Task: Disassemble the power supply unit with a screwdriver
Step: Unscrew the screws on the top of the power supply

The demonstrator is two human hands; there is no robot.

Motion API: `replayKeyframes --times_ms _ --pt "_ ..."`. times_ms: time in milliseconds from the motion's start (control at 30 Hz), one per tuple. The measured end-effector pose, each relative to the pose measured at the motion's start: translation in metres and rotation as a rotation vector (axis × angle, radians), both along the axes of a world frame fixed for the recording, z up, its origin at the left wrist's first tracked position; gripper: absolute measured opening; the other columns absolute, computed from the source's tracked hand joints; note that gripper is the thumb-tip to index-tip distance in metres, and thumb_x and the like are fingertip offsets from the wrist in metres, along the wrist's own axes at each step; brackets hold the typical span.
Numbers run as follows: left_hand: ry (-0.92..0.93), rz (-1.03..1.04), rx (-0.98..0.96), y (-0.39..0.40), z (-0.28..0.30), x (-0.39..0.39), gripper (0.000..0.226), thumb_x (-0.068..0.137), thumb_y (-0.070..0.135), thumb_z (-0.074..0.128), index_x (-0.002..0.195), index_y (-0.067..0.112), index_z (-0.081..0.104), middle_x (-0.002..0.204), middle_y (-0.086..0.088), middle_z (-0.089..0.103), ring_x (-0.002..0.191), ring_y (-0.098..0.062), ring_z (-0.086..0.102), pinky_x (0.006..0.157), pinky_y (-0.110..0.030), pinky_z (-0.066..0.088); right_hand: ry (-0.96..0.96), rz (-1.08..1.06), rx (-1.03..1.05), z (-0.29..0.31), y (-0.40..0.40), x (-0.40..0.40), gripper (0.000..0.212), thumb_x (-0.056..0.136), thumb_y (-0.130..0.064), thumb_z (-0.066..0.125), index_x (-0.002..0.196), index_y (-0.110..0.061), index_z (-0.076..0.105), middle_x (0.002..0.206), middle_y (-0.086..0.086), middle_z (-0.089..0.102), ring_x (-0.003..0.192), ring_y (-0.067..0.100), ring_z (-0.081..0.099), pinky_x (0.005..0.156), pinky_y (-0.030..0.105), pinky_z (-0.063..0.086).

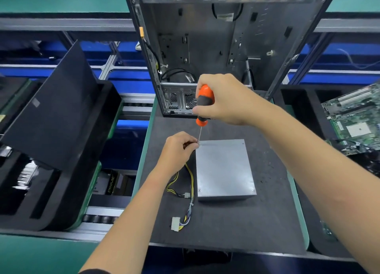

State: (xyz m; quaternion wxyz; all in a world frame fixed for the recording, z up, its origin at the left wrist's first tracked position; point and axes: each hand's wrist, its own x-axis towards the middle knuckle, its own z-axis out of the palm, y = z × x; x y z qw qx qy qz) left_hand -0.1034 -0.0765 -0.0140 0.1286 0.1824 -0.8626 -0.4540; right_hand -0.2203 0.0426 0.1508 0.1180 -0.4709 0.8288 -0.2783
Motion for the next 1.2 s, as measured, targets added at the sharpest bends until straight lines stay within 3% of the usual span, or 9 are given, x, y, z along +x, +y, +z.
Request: replayKeyframes --times_ms 200,467,567,733,1000,1067,1200 --pt "-0.005 0.036 0.021 0.001 -0.001 0.001 0.005 0.084 0.016 0.070 0.089 0.017 0.072 0.084 0.012 0.067 0.079 0.000 0.062 0.070 -0.006 0.046 0.016 -0.076 -0.056 -0.003 -0.002 0.006 0.026 0.084 -0.033 0.071 0.088 -0.015 0.053 0.072 -0.012 0.058 0.071 0.011 0.056 0.055 0.027 0.040" --pt "0.005 -0.077 -0.197 -0.001 0.001 -0.001 0.008 0.088 0.017 0.065 0.088 0.010 0.071 0.088 0.005 0.066 0.078 -0.008 0.059 0.072 -0.015 0.045 0.076 0.041 0.052 0.006 -0.009 0.010 0.024 0.081 -0.030 0.072 0.093 -0.015 0.057 0.075 -0.015 0.056 0.078 0.015 0.055 0.062 0.032 0.045" --pt "-0.031 -0.060 -0.130 -0.002 0.001 -0.002 0.005 0.088 0.017 0.066 0.087 0.014 0.071 0.088 0.006 0.068 0.080 -0.009 0.062 0.073 -0.019 0.049 0.050 0.026 0.049 0.007 -0.012 0.009 0.022 0.080 -0.029 0.073 0.087 -0.017 0.056 0.071 -0.015 0.057 0.072 0.006 0.055 0.055 0.028 0.039" --pt "-0.052 0.033 0.137 -0.006 0.002 0.000 0.016 0.085 0.014 0.069 0.082 0.029 0.071 0.082 0.014 0.070 0.080 -0.004 0.065 0.074 -0.013 0.051 0.047 -0.276 -0.094 -0.010 -0.015 0.015 0.027 0.085 -0.032 0.068 0.080 -0.015 0.047 0.068 -0.011 0.057 0.066 0.009 0.053 0.049 0.023 0.032" --pt "-0.073 0.029 0.085 -0.005 0.002 -0.002 0.009 0.084 0.015 0.070 0.088 0.022 0.072 0.085 0.013 0.068 0.084 -0.006 0.064 0.078 -0.017 0.051 0.010 -0.317 -0.117 -0.011 -0.010 0.015 0.027 0.086 -0.027 0.064 0.075 -0.019 0.041 0.067 -0.009 0.063 0.061 0.009 0.057 0.045 0.019 0.033" --pt "-0.065 0.016 0.054 -0.005 0.001 -0.002 0.007 0.085 0.016 0.070 0.089 0.021 0.073 0.087 0.013 0.068 0.084 -0.005 0.064 0.077 -0.014 0.050 -0.003 -0.306 -0.113 -0.010 -0.008 0.015 0.026 0.085 -0.025 0.064 0.075 -0.018 0.041 0.067 -0.009 0.063 0.053 0.005 0.056 0.038 0.012 0.031" --pt "-0.048 0.000 0.031 -0.005 0.001 -0.001 0.007 0.085 0.016 0.070 0.087 0.022 0.072 0.086 0.015 0.067 0.082 0.002 0.062 0.071 -0.006 0.047 0.018 -0.276 -0.099 -0.010 -0.007 0.018 0.025 0.085 -0.027 0.065 0.076 -0.018 0.043 0.066 -0.012 0.058 0.054 0.004 0.052 0.041 0.014 0.030"
